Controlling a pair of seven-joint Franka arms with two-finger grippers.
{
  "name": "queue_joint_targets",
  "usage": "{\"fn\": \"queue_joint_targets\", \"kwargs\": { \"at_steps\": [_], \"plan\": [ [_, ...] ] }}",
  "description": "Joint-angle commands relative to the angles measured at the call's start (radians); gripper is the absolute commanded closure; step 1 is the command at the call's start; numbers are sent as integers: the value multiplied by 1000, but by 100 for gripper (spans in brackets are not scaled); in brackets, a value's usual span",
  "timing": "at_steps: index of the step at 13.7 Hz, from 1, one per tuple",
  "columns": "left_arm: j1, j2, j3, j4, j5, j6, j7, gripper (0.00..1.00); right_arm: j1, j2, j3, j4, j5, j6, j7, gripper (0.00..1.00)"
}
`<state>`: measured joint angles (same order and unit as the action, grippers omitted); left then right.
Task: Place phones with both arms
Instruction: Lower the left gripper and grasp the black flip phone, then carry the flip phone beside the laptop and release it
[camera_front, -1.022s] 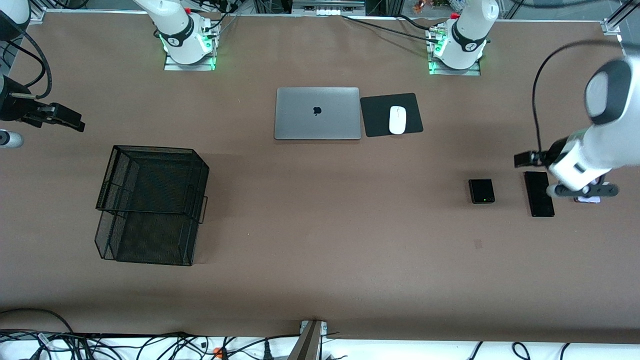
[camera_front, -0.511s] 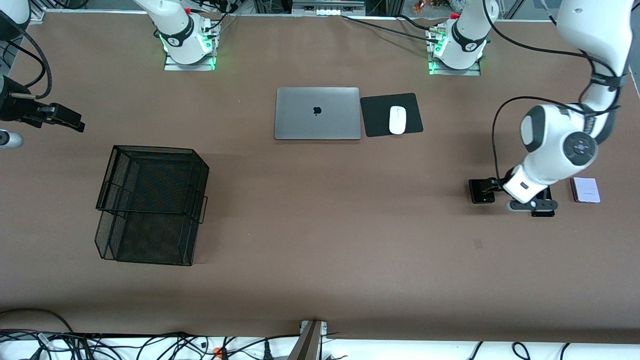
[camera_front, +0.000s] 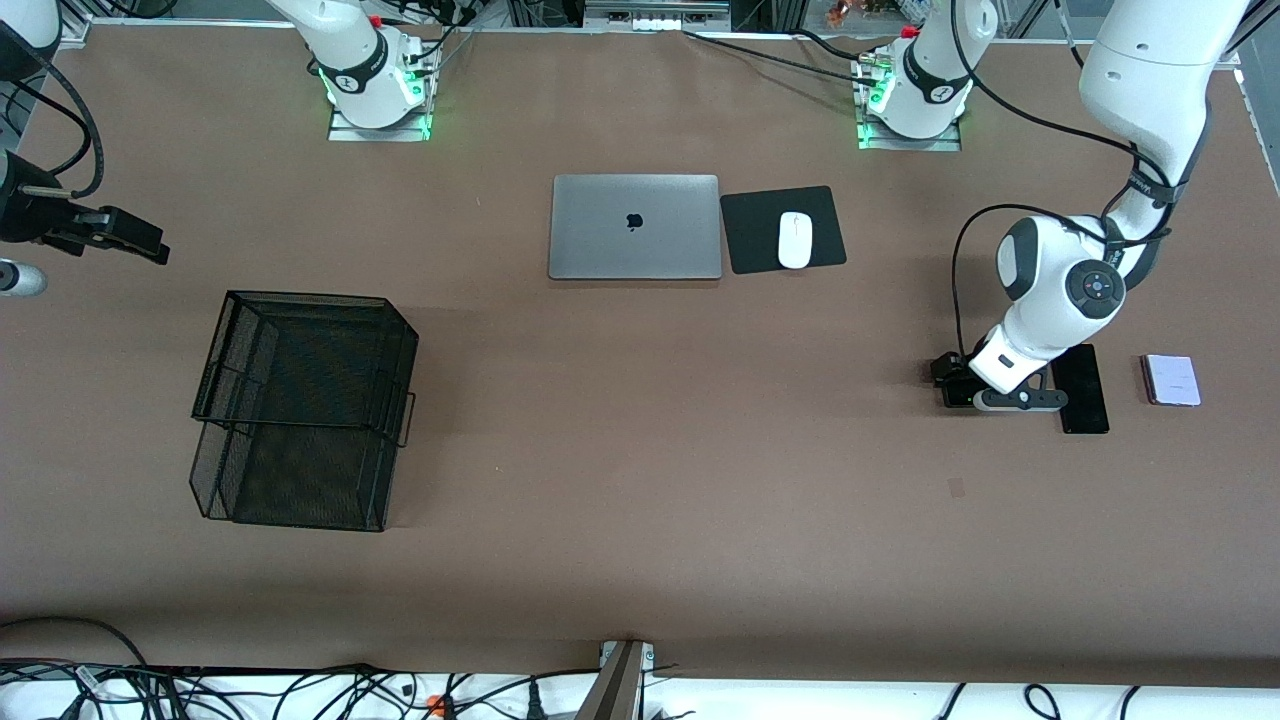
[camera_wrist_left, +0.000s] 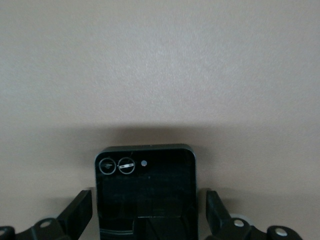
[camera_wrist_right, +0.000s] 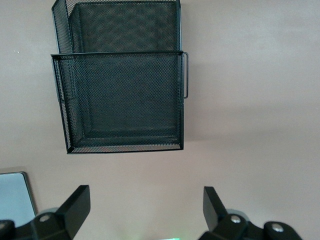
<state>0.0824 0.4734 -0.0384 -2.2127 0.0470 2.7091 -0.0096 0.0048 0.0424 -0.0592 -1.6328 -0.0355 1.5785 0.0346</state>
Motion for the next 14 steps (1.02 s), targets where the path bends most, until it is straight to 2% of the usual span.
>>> {"fn": "queue_joint_targets", "kwargs": {
  "at_steps": [1,2,3,6,7,8,11,12,14],
  "plan": [
    [7,11,-5,-5,-13,9,6,0,-12,-13,12,-1,17,-2,10,0],
    [5,10,-5,1,-13,9,14,16,-12,-13,12,-1,16,-2,10,0],
    [7,7,-5,5,-13,9,11,59,-12,-13,12,-1,17,-2,10,0],
    [2,-2,-6,43,-13,-32,14,61,-12,-13,12,-1,16,-2,10,0],
    [-7,-16,-6,76,-13,-90,14,61,-12,-13,12,-1,17,-2,10,0],
    [-13,-33,-29,129,-13,-203,13,62,-12,-13,12,1,16,-2,10,0],
    [-24,-16,-156,399,-18,-583,-13,63,-12,-15,12,1,16,-3,10,0],
    [-26,5,-210,463,-18,-638,-48,62,-12,-15,12,1,16,-3,10,0],
    [-84,49,-288,548,-18,-650,-142,62,-12,-15,12,1,17,-3,10,0]
  ]
}}
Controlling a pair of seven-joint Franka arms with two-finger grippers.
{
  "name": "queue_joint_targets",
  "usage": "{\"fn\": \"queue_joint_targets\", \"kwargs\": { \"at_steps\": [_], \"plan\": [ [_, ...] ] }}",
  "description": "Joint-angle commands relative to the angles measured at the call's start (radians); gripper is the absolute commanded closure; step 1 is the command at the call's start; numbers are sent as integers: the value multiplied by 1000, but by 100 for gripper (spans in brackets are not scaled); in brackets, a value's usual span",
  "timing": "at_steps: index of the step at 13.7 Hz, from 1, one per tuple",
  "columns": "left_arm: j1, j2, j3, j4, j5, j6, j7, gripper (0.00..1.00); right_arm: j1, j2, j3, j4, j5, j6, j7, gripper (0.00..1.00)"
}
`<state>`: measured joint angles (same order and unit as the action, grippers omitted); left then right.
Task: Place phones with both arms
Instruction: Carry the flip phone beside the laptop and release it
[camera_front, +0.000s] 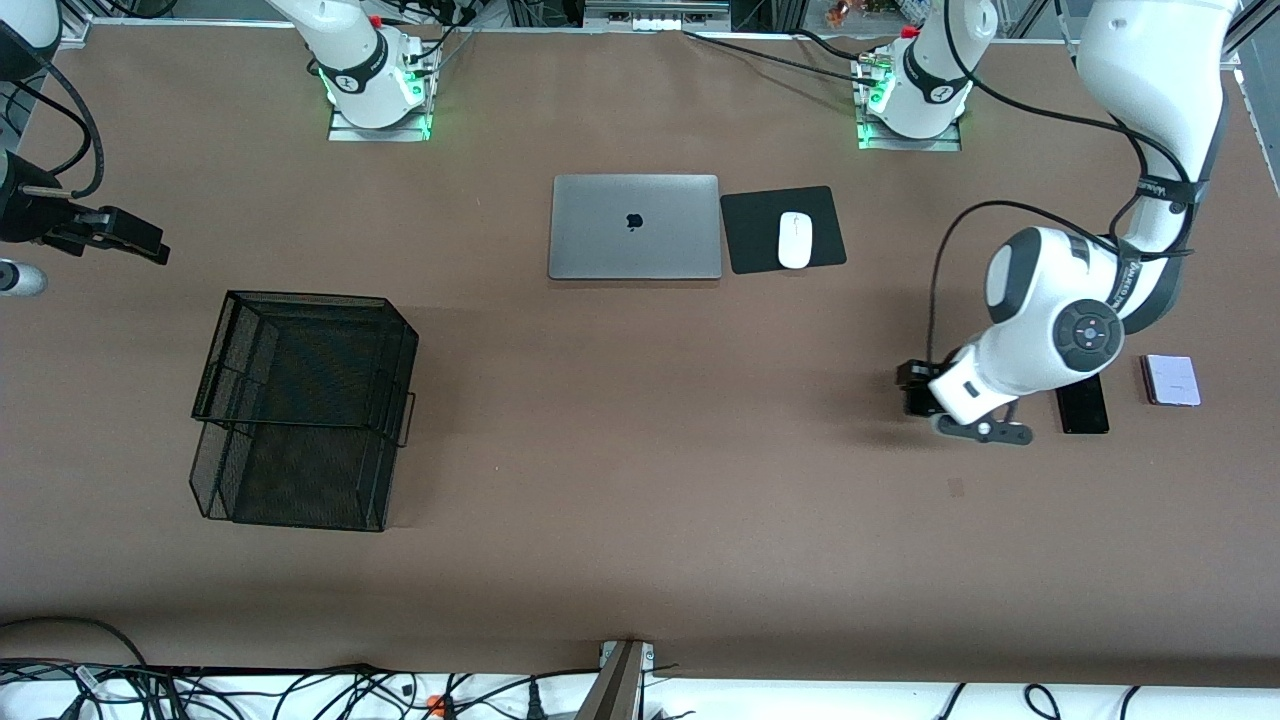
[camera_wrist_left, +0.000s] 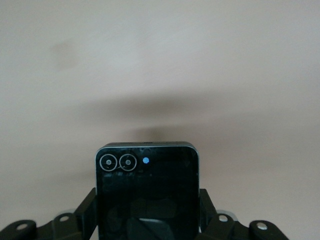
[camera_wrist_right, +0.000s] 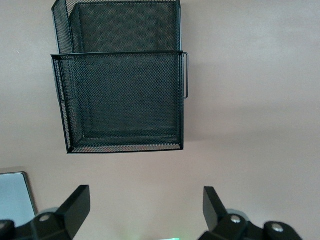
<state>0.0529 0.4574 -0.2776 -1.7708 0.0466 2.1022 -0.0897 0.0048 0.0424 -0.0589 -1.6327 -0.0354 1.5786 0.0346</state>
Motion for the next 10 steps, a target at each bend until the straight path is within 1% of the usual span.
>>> {"fn": "queue_joint_targets", "kwargs": {
  "at_steps": [1,4,5,8,9,10],
  "plan": [
    [-114,98,-58,146,-17,-41,-111,63,-12,-15,11,1,16,-2,10,0],
    [-299,251,-57,298,-14,-16,-348,63,-12,-15,11,1,15,-3,10,0],
    [-361,292,-48,327,-7,37,-405,63,-12,-15,11,1,15,-3,8,0],
    [-430,406,-45,314,-2,356,-562,61,-11,-15,13,1,15,-3,10,0],
    [-453,434,-45,314,-2,414,-600,60,-11,-15,13,1,14,-3,8,0],
    [-473,437,-42,312,-1,429,-622,47,-11,-15,13,1,14,-3,8,0]
  ]
}}
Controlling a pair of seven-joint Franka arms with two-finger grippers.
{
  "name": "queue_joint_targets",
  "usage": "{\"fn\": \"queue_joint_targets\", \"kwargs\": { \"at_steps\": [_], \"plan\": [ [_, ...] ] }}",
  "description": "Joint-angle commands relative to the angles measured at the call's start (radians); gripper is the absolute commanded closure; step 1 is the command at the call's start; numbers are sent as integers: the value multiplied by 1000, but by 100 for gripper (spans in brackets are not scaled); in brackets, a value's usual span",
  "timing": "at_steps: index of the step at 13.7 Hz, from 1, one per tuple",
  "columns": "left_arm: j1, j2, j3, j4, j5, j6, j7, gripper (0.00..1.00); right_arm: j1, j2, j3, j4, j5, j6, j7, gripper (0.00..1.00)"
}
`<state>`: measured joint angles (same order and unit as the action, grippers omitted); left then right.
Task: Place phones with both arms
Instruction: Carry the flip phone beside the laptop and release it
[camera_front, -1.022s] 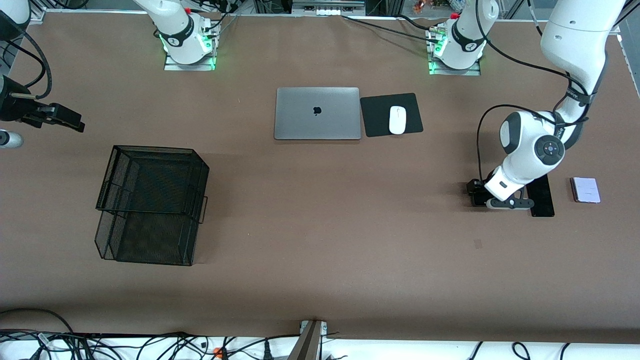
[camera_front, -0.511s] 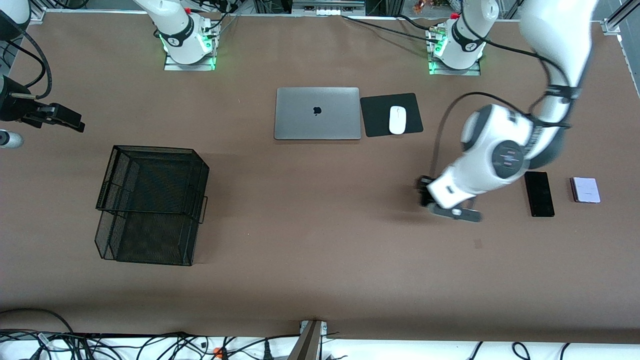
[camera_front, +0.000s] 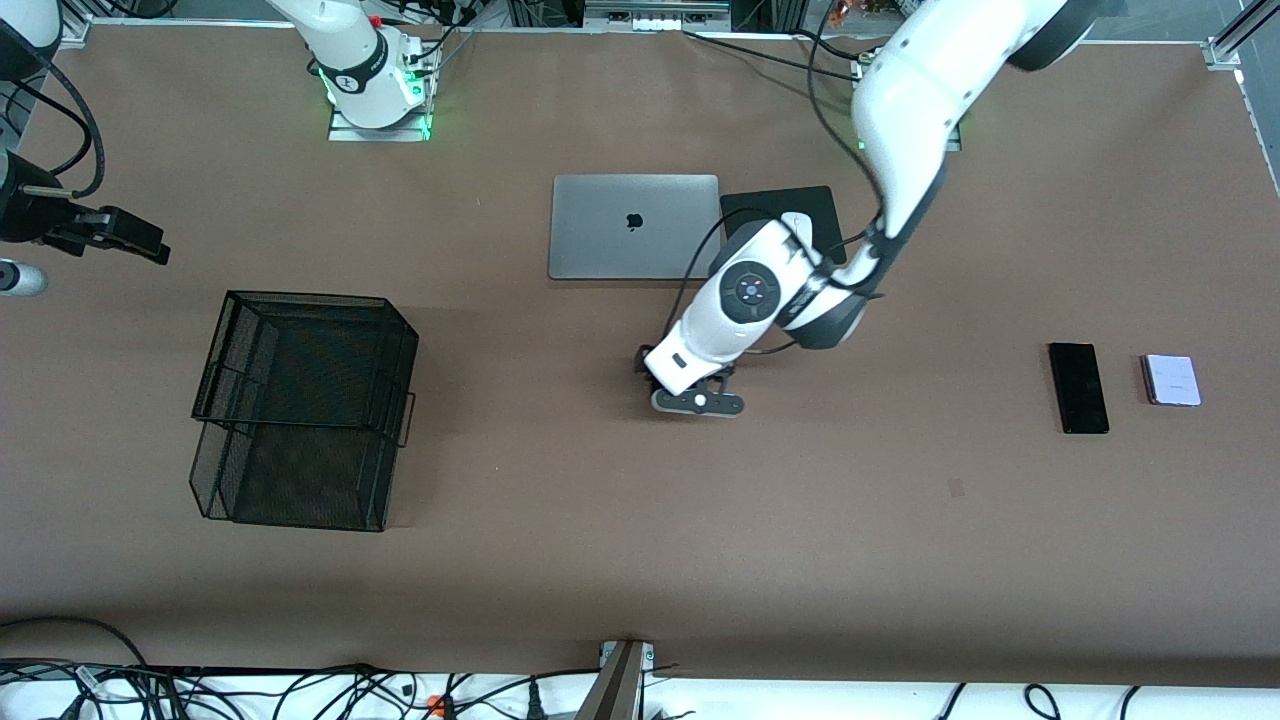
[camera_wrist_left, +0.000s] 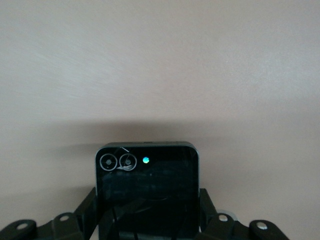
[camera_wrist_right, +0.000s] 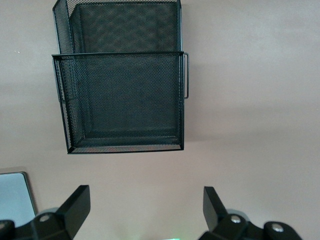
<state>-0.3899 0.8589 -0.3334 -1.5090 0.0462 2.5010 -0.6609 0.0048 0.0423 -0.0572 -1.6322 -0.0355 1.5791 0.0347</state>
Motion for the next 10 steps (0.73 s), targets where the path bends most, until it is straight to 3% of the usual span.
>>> {"fn": "queue_joint_targets", "kwargs": {
  "at_steps": [1,3,6,10],
  "plan": [
    [-26,29,17,49,0,29,-49,0,-11,-15,11,0,14,-4,8,0],
    [28,-26,10,6,1,-7,-32,0,-3,-13,13,0,15,-2,10,0],
    [115,-157,13,15,0,-288,-34,0,15,-1,13,-1,17,13,10,0],
    [320,-293,16,21,3,-574,-16,0,213,66,11,9,0,91,59,0]
  ]
}}
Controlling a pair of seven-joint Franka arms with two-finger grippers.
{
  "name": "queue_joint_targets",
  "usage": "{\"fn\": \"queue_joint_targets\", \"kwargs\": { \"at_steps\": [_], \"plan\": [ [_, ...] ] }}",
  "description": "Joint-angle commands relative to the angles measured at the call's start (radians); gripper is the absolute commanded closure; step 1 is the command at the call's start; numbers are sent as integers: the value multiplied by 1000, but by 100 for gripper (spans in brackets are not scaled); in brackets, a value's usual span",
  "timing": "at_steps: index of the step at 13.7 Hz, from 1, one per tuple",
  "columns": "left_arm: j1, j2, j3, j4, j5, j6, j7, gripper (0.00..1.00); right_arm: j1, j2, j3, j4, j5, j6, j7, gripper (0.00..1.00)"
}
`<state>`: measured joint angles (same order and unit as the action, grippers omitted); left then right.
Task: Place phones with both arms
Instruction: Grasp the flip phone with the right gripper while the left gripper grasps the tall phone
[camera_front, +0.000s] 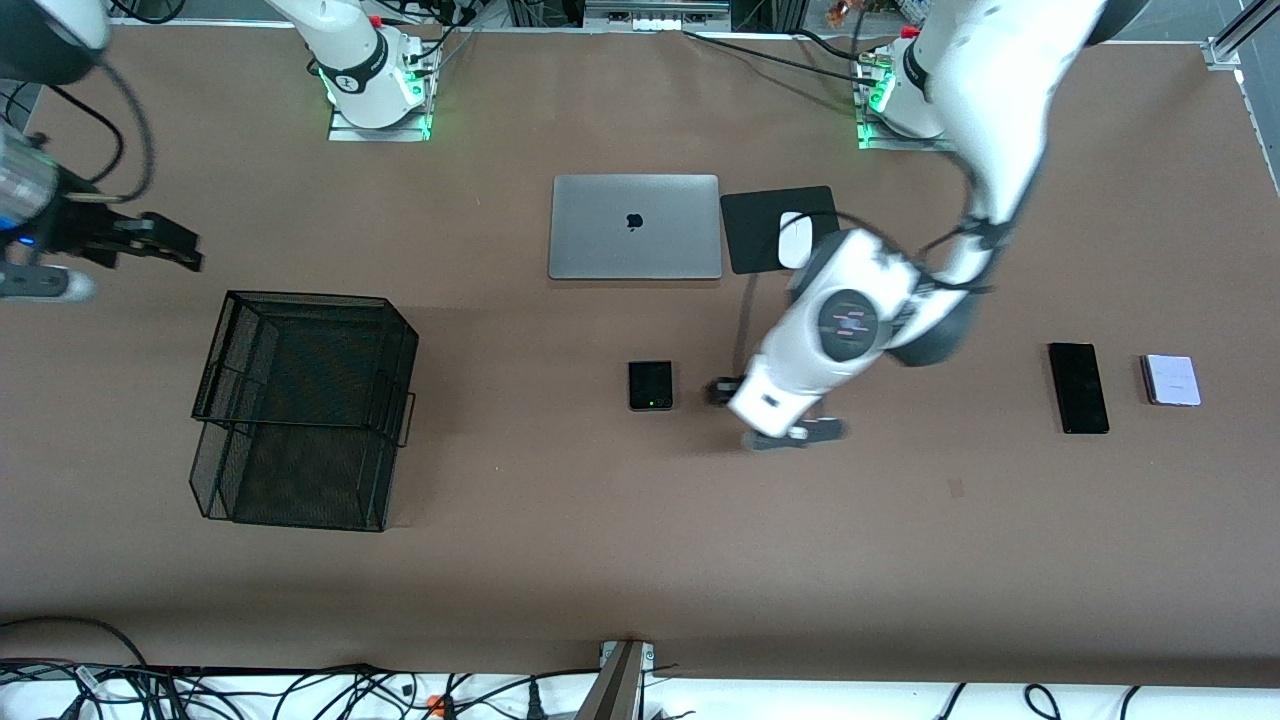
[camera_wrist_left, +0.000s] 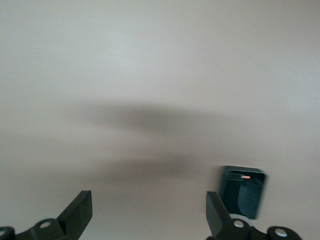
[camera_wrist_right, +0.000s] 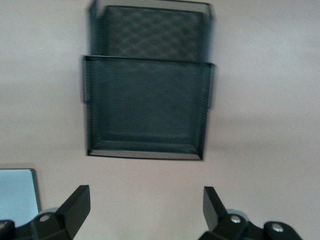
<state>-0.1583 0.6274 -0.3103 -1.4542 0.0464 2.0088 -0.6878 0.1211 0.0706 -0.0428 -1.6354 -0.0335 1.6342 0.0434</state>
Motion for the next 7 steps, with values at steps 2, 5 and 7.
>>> {"fn": "queue_joint_targets", "kwargs": {
  "at_steps": [2,5,7],
  "plan": [
    [208,-80,-6,-31,3,-180,202,0,190,104,-3,19,10,96,143,0],
    [365,-77,14,-46,118,-217,390,0,378,243,-3,90,1,222,410,0],
    [427,-51,13,-58,339,-208,506,0,492,409,-5,228,1,234,550,0]
  ]
}}
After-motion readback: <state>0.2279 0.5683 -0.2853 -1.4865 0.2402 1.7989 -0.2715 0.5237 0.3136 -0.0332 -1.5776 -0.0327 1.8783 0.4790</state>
